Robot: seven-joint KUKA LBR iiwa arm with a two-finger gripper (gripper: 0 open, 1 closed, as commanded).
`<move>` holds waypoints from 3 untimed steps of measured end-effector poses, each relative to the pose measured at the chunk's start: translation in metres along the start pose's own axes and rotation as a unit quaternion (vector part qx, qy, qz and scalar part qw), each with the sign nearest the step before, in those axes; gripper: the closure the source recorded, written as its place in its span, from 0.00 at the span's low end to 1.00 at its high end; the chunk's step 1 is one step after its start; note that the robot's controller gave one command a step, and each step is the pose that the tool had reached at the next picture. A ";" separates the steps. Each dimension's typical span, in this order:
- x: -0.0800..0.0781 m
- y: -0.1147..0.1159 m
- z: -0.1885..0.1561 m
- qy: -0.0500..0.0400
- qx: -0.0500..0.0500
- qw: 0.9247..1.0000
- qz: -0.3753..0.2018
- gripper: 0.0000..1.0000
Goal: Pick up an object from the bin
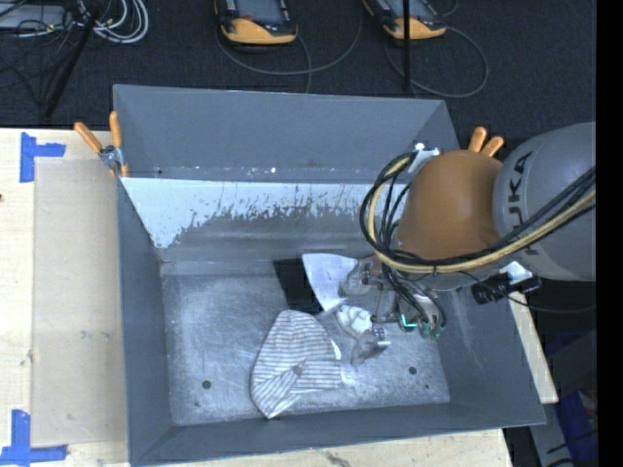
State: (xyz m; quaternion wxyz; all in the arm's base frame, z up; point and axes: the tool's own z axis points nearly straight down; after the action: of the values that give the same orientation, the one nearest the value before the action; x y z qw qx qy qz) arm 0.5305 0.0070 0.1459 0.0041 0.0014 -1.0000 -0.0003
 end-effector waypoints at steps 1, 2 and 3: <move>-0.002 0.000 -0.003 -0.003 0.000 1.000 0.000 0.00; -0.017 -0.053 0.055 -0.006 0.000 1.000 0.024 0.00; -0.023 -0.070 0.072 -0.007 -0.002 0.999 0.031 0.00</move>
Offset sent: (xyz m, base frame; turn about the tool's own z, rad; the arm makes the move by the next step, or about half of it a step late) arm 0.0188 -0.0718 -0.0759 0.0645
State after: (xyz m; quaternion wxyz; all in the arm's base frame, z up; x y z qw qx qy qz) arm 0.5528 -0.0628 0.0740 -0.0025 -0.0296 -0.9996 -0.0017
